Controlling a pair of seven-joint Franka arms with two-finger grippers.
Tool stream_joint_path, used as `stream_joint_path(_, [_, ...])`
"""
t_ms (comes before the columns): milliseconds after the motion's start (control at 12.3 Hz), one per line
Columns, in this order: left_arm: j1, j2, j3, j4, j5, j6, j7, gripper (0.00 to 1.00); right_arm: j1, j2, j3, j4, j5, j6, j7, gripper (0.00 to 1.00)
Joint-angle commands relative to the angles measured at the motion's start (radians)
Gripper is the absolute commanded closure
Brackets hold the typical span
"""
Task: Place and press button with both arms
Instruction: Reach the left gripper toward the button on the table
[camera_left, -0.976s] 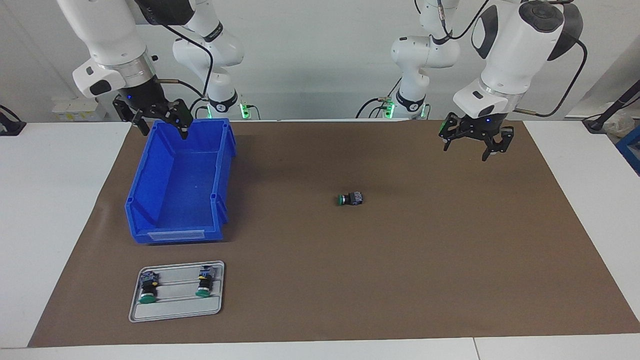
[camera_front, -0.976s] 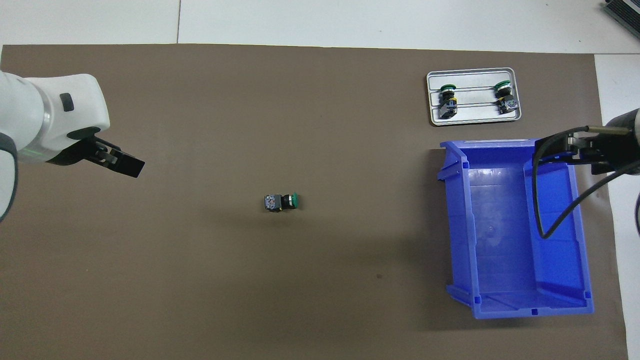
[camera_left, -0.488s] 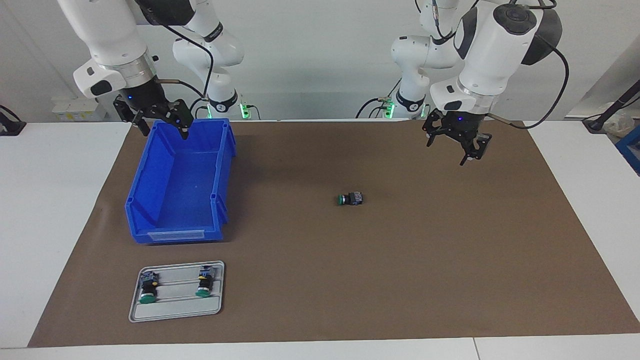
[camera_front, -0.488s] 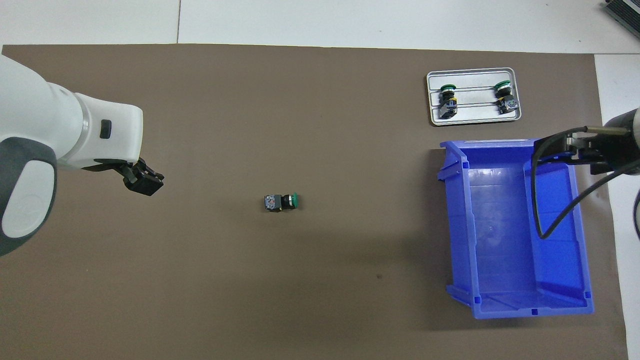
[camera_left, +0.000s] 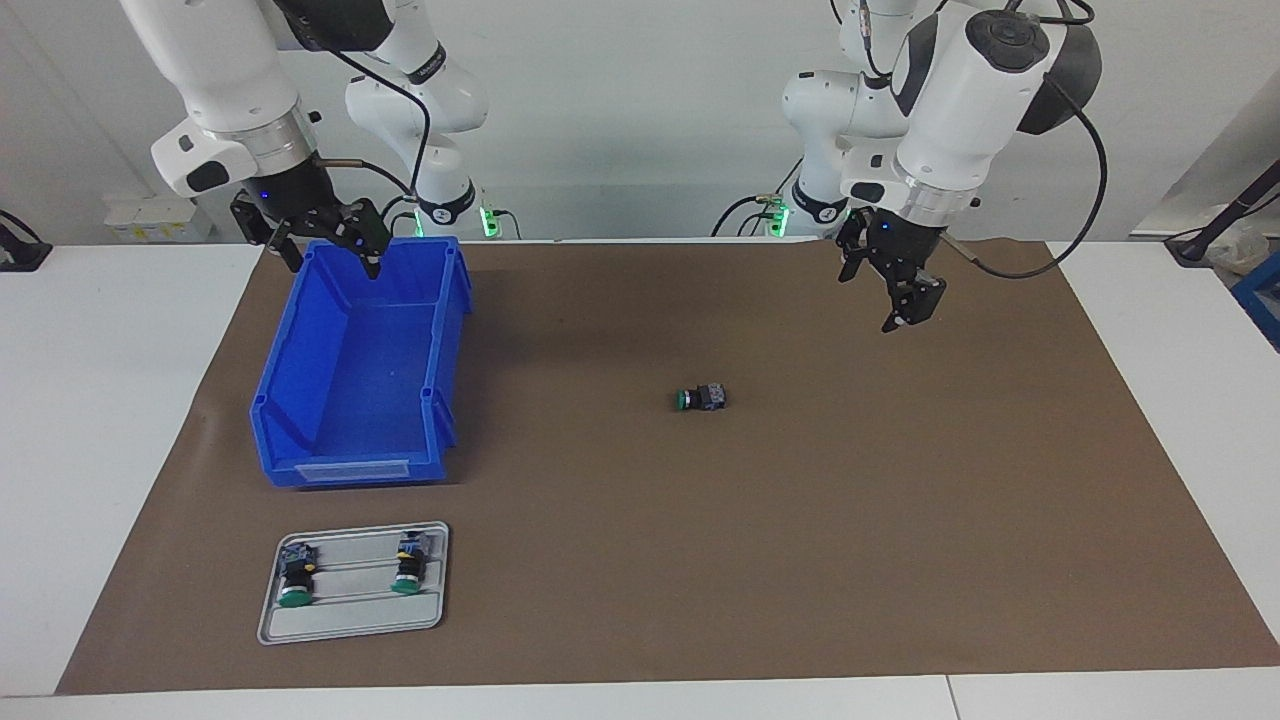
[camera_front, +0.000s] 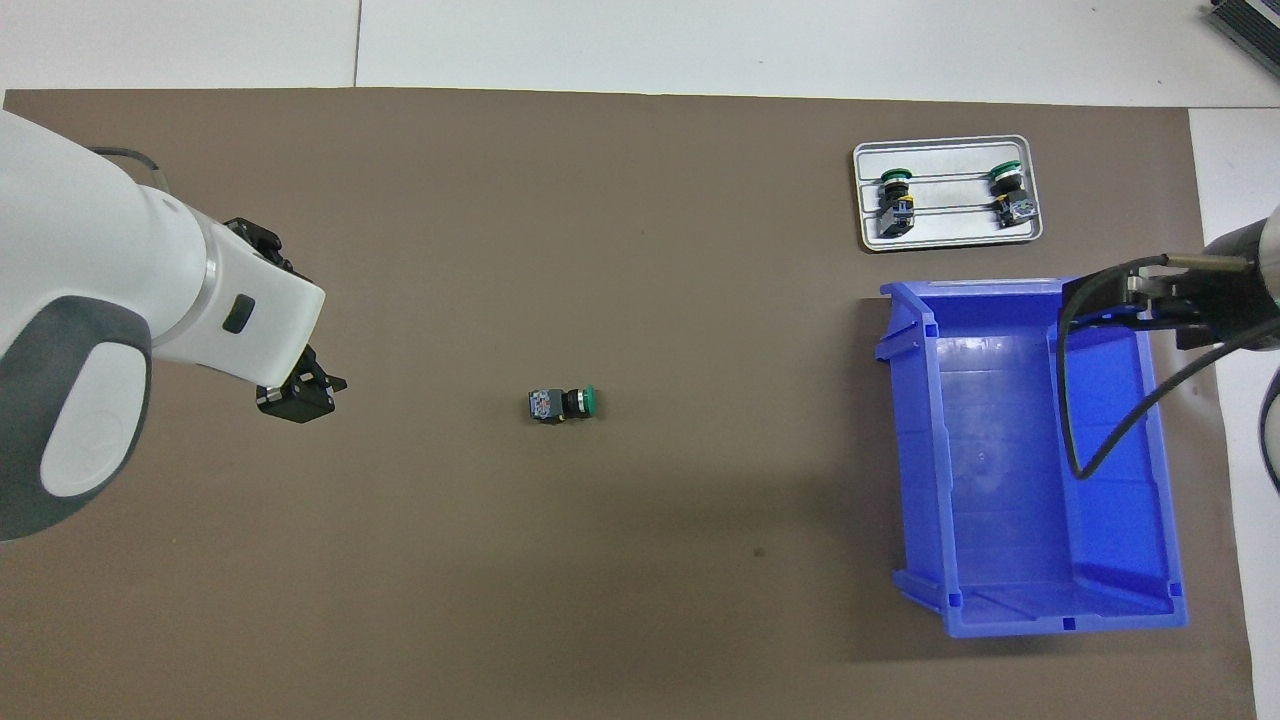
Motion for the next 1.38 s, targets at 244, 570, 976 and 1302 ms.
stream_joint_path(244, [-0.033, -0.066, 0.016, -0.038, -0.023, -0.005, 0.084, 0.08, -0.007, -0.021, 0.002, -0.024, 0.022, 0.009, -0.026, 0.0])
stream_joint_path(570, [-0.034, -0.075, 0.015, -0.059, -0.042, 0.005, 0.174, 0.01, -0.007, -0.021, 0.002, -0.024, 0.022, 0.009, -0.026, 0.0])
stream_joint_path(976, [-0.146, -0.195, 0.015, -0.344, -0.102, 0.198, 0.13, 0.02, -0.007, -0.021, 0.002, -0.024, 0.022, 0.009, -0.026, 0.0])
stream_joint_path(1302, [-0.219, -0.136, 0.016, -0.358, -0.1, 0.248, 0.076, 0.04, -0.007, -0.021, 0.002, -0.024, 0.022, 0.009, -0.026, 0.0])
